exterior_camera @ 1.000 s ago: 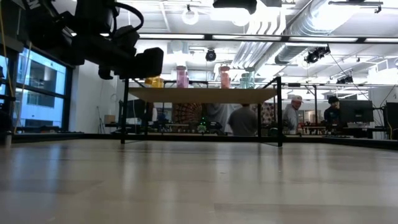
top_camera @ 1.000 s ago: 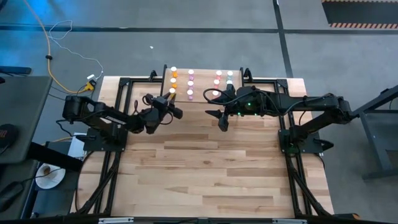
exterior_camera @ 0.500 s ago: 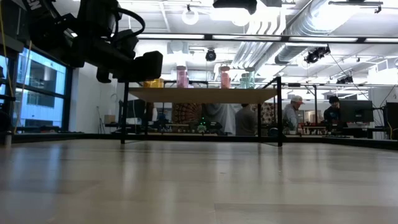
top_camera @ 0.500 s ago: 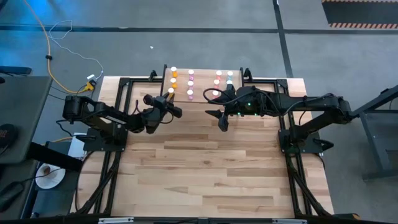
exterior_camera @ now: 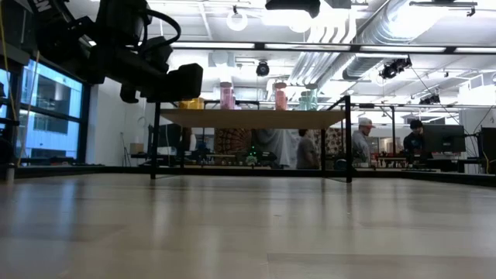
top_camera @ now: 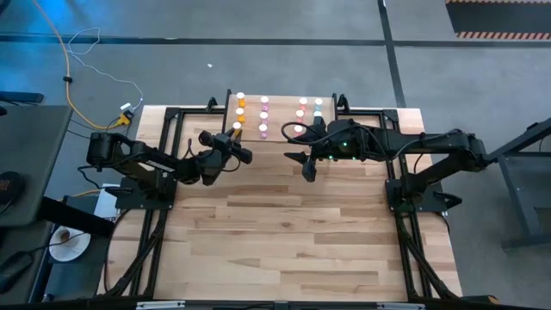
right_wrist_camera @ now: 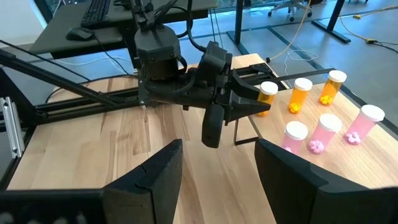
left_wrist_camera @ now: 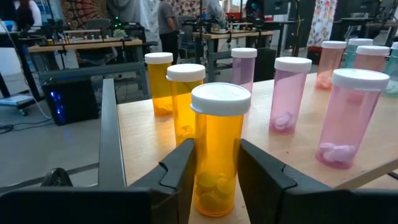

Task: Pick and place medicine bottles onto shelf by color
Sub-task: Put the orange pill bottle on the shelf aligned with the other orange pill bottles

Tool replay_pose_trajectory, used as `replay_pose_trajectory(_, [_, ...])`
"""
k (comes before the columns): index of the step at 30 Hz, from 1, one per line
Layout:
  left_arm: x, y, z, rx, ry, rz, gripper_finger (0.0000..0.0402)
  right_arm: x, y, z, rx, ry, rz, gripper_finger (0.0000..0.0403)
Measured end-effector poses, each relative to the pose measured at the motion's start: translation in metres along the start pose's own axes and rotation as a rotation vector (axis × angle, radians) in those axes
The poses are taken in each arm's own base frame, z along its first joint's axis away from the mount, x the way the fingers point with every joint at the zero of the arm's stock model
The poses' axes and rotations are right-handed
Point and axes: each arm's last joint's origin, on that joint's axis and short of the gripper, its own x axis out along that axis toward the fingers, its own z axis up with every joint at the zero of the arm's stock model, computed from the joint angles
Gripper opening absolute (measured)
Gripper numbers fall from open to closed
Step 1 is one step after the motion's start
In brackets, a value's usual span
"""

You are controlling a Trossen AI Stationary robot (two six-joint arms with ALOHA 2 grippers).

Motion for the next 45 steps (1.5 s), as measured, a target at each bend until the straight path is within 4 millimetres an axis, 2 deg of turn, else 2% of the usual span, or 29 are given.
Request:
replay_pose_trajectory(32, [-0.0003,-0.0006,-0.0002,0.035,0.002,-0.018,0.022,0.0,-0.0001,0.0,0.001,0.0,0.0,0.0193])
replay_pose_trajectory(45, [-0.0007,-0.0009,-0.0002,0.036,0.001,-0.018,0.0225,0.0001,-0.0001,-0.0001,0.0,0.0,0.0,0.0193])
